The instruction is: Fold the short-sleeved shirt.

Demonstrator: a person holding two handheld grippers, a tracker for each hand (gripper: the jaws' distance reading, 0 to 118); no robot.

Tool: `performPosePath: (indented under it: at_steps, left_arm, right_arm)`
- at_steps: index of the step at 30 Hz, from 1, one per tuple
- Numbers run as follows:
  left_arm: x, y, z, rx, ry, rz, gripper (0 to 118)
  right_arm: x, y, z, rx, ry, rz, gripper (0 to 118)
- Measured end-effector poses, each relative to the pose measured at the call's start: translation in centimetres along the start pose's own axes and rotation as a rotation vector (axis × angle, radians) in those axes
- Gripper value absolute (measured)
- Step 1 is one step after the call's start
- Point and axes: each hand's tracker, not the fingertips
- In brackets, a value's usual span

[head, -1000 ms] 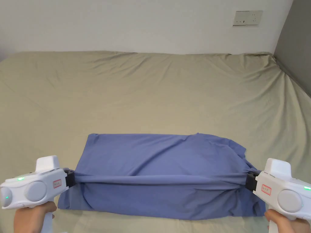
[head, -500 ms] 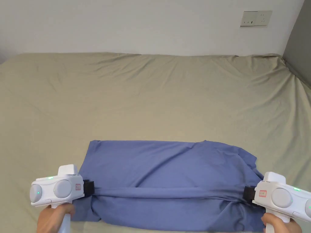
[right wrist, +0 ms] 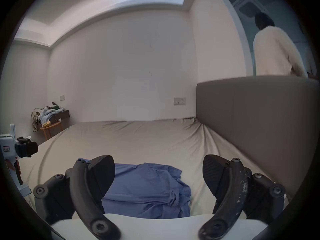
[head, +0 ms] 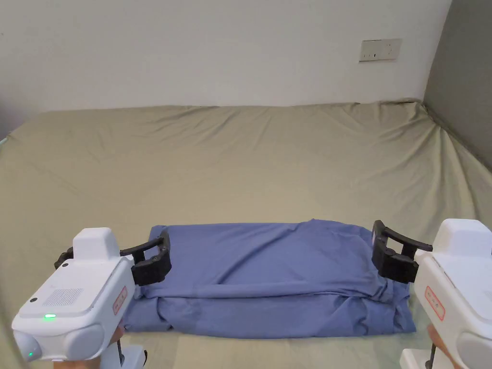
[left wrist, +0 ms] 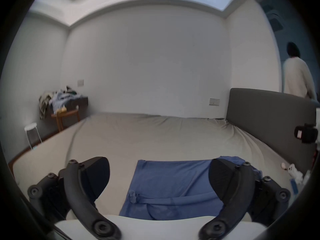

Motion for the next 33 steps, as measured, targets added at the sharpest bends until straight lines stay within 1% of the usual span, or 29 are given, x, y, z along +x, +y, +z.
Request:
performPosePath:
  at_steps: [1, 2, 3, 4, 5, 6, 7, 9, 12, 17, 19, 20, 21, 22, 23, 25, 26, 27, 28, 29, 31, 32, 33]
  left_arm:
    - [0.4, -0.1, 0.9, 0.012, 0.009, -0.021, 110]
    - [0.7, -0.3, 1.7, 0.021, 0.014, -0.037, 102]
    - [0.8, -0.5, 2.4, 0.020, 0.013, -0.043, 81]
    - [1.0, -0.7, 2.9, 0.023, 0.008, -0.050, 59]
    - [1.0, -0.8, 3.0, 0.019, 0.009, -0.049, 31]
    - [1.0, -1.0, 3.2, 0.016, 0.007, -0.047, 0]
    - [1.0, -1.1, 3.3, 0.030, -0.012, -0.034, 0]
    - [0.8, -1.3, 3.0, 0.007, -0.041, -0.025, 0]
    - [0.6, -1.5, 1.4, -0.072, -0.018, -0.050, 0]
    - [-2.1, -3.2, -4.5, -0.389, -0.007, 0.011, 0]
    - [-3.3, -4.6, -7.0, -0.505, -0.026, 0.040, 0]
    - [-4.1, -5.5, -8.3, -0.535, -0.003, 0.068, 0]
    - [-4.9, -6.4, -9.3, -0.582, -0.001, 0.099, 9]
    - [-5.7, -7.2, -10.4, -0.638, 0.004, 0.126, 26]
    - [-6.4, -8.1, -11.2, -0.653, 0.041, 0.169, 56]
    - [-7.5, -9.9, -12.8, -0.714, 0.053, 0.207, 75]
    - [-7.8, -10.7, -13.4, -0.727, 0.067, 0.211, 82]
    - [-7.9, -11.4, -13.8, -0.733, 0.086, 0.197, 104]
    - [-7.9, -12.1, -14.1, -0.737, 0.127, 0.175, 108]
    - [-7.8, -12.7, -14.3, -0.738, 0.134, 0.164, 107]
    - [-7.9, -13.9, -15.0, -0.776, 0.138, 0.154, 99]
    - [-7.9, -14.6, -15.4, -0.804, 0.133, 0.155, 91]
    - [-7.9, -15.3, -15.6, -0.826, 0.119, 0.157, 73]
  right_arm:
    - [-0.1, -0.2, 1.3, 0.007, -0.010, 0.001, 104]
    - [-0.2, -0.5, 2.4, 0.013, -0.019, 0.008, 100]
    - [0.0, -0.5, 2.1, 0.020, -0.024, 0.015, 84]
    - [0.0, -0.9, 2.7, 0.022, -0.032, 0.025, 66]
    - [0.0, -1.3, 3.1, 0.023, -0.047, 0.046, 38]
    - [0.1, -1.5, 3.3, 0.017, -0.056, 0.061, 5]
    - [-0.2, -1.6, 3.6, 0.016, -0.055, 0.071, 2]
    - [-0.1, -2.0, 3.8, 0.014, -0.042, 0.073, 1]
    - [-0.3, -2.1, 3.7, 0.008, -0.050, 0.090, 1]
    - [-0.1, -2.1, 3.3, 0.002, -0.053, 0.087, 2]
    - [-0.1, -2.2, 2.7, -0.009, -0.054, 0.090, 2]
    - [0.0, -2.3, 2.4, -0.019, -0.053, 0.087, 2]
    - [0.0, -2.5, 2.2, -0.028, -0.053, 0.084, 2]
    - [0.0, -2.7, 1.9, -0.035, -0.055, 0.083, 2]
    - [0.1, -2.8, 1.4, -0.045, -0.059, 0.085, 2]
    - [0.1, -3.4, 0.7, -0.067, -0.067, 0.090, 2]
    - [0.1, -3.8, 0.3, -0.083, -0.068, 0.091, 2]
    - [0.2, -3.9, -0.1, -0.097, -0.066, 0.089, 2]
    - [0.3, -4.3, -0.6, -0.115, -0.065, 0.086, 2]
    - [0.3, -4.6, -1.0, -0.126, -0.066, 0.084, 2]
    - [0.6, -5.2, -2.0, -0.155, -0.070, 0.080, 2]
    - [0.7, -5.5, -2.4, -0.167, -0.071, 0.076, 2]
    - [0.8, -5.9, -2.8, -0.184, -0.073, 0.070, 2]
